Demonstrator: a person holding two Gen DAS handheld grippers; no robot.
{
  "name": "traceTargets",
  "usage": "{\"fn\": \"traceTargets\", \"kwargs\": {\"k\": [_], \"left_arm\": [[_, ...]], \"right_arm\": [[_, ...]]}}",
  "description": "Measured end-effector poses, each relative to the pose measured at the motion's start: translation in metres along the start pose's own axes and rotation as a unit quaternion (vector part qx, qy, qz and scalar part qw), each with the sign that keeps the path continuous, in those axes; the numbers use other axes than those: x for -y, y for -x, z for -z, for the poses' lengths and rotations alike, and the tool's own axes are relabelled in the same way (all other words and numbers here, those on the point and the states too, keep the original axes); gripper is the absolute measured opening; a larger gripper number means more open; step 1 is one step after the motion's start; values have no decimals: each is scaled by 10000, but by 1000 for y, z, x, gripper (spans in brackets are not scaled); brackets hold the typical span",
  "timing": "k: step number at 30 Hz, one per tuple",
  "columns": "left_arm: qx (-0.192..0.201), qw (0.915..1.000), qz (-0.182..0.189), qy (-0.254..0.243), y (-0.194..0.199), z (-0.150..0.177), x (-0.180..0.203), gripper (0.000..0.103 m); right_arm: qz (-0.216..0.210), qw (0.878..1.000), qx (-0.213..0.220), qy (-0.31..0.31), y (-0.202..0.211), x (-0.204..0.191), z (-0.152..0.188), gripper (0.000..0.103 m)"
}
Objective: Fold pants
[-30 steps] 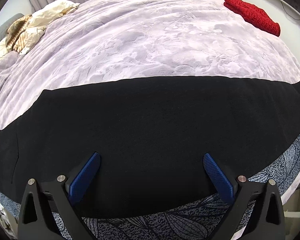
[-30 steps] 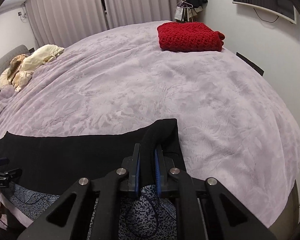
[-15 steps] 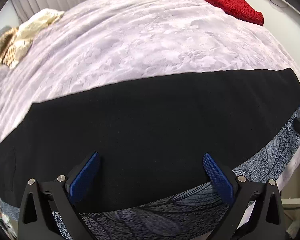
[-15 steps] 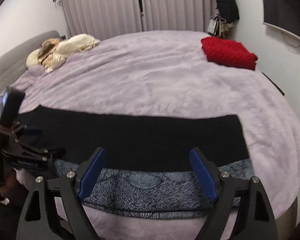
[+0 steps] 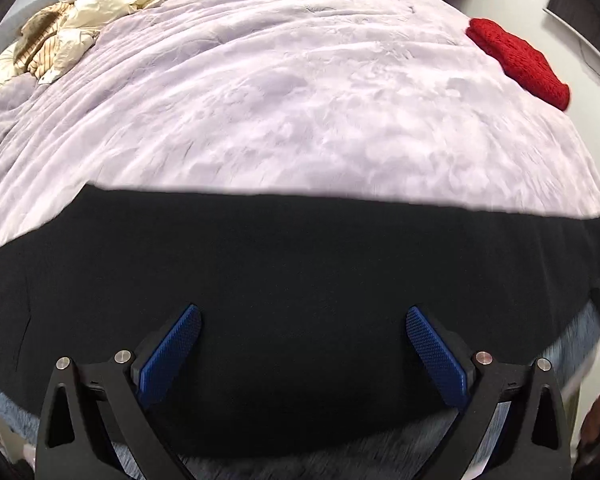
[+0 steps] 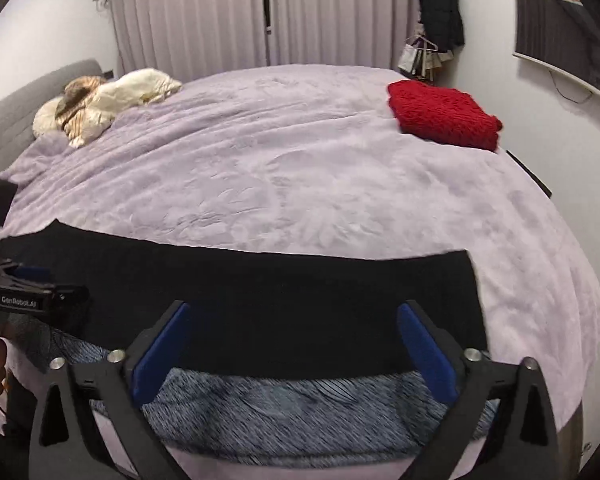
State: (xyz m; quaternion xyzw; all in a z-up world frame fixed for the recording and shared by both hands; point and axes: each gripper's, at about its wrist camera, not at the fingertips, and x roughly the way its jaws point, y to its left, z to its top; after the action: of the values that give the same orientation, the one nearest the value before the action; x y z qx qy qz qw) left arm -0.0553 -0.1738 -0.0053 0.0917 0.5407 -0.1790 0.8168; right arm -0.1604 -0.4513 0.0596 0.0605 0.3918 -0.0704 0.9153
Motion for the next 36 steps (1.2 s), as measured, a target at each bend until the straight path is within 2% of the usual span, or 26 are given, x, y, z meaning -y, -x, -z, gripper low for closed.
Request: {"fn": "traceTargets", "kwargs": {"k": [1, 3, 6, 9, 13, 15, 16, 19, 24, 29, 30, 32, 33, 36], "left_arm": [[-78, 9998, -145, 114, -8, -9, 3, 103], [-80, 9994, -156, 298, -12, -15, -2, 103], [-80, 9996, -230, 152, -18, -18, 1, 103], [-43, 9998, -193, 37, -17, -17, -4, 103], [-25, 9998, -188, -18, -14, -8, -11, 103], [4, 9996, -285, -69, -12, -7, -4, 103], [-1, 9995, -308, -85, -14, -12, 0, 103], [13, 9993, -284, -251, -6, 4, 7, 103], [26, 9979, -205, -606, 8, 33, -2, 103], [98, 9974, -254, -661, 17, 49, -16, 103], [102, 9976, -261, -630, 19, 51, -22, 103], [102, 9980, -315, -537, 24, 55, -37, 103], [109, 9981, -354, -496, 26, 56, -43, 103], [206, 9967, -758, -195, 40, 57, -76, 103]], "right_arm": [[-33, 9995, -179, 244, -17, -16, -8, 103], [84, 9959, -532, 732, -47, -46, -14, 103], [73, 9920, -703, 1042, -71, -61, -12, 103], [78, 9956, -777, 523, -77, -26, -16, 103], [643, 9947, -803, -43, -75, 40, -15, 103], [511, 9951, -787, -324, -70, 63, -12, 102], [441, 9954, -779, -334, -66, 64, -11, 102], [917, 9930, -740, 50, -56, 37, -9, 103], [381, 9976, -514, 247, -35, -22, -4, 103], [-317, 9965, -573, 521, -36, -76, 2, 103], [-379, 9945, -666, 715, -42, -84, 6, 103], [-163, 9908, -690, 1151, -48, -96, 18, 103], [-155, 9912, -569, 1184, -46, -95, 22, 103], [-268, 9943, -603, 841, -44, -75, 25, 102]]}}
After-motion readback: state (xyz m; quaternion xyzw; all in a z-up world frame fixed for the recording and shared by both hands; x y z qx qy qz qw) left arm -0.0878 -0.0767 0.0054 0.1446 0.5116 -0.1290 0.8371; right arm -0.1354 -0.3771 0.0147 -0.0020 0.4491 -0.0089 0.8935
